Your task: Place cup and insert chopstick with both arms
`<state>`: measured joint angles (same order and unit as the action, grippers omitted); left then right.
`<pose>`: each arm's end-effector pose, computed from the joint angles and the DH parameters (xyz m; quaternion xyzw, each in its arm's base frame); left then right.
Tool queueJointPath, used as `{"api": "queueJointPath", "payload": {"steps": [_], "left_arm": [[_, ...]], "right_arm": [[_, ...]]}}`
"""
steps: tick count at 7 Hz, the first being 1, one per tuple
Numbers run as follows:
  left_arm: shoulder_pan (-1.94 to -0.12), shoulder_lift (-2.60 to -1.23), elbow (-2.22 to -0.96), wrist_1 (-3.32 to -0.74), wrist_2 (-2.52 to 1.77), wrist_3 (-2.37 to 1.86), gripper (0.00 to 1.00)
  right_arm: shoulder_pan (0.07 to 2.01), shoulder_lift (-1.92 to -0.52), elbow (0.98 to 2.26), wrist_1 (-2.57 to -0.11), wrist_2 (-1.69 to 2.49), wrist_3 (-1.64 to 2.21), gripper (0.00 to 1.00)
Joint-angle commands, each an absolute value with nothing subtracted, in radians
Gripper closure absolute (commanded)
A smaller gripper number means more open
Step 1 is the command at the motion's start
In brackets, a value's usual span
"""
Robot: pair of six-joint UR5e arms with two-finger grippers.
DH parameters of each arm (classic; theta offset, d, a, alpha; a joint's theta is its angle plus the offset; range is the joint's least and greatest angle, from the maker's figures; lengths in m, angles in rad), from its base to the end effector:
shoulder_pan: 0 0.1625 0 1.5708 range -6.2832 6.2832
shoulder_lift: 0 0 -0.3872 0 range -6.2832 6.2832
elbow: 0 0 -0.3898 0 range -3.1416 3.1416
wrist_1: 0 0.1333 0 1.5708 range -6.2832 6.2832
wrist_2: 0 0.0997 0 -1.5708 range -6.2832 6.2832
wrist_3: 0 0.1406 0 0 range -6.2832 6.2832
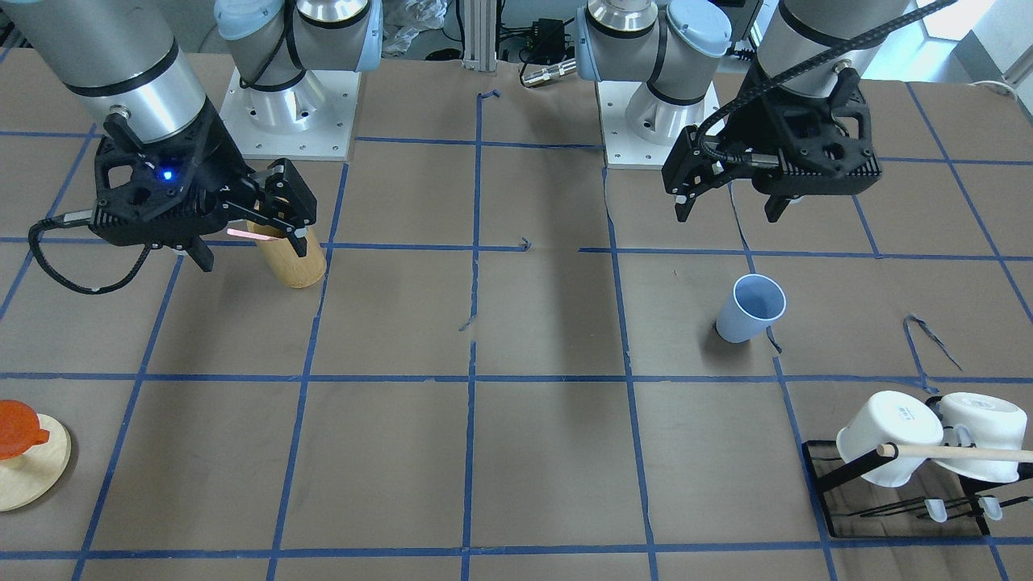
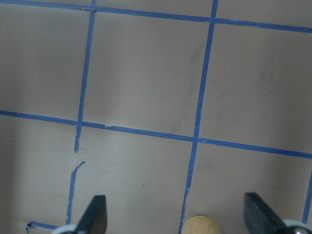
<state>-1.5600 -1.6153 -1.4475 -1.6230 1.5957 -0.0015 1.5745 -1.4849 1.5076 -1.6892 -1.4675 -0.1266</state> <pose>-0.1243 -0.5106 0.4421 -0.0063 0.9998 -0.0132 0.0125 0.1498 -0.5350 0.4097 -0.0674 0.9952 -0.0508 0.0485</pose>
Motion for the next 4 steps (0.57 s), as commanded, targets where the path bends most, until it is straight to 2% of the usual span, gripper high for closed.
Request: {"api": "queueJointPath", "payload": {"steps": [1,4], "left_arm": [[-1.56,-1.614,-1.448,-1.623,1.597,-0.002,0.0],[-1.56,-1.614,-1.448,-1.623,1.597,-0.002,0.0]], "right_arm": [[1.563,-1.493,1.509,-1.684,-1.47,-0.12,0.0],[1.563,-1.505,1.509,-1.674,-1.508,-0.127,0.0]]}}
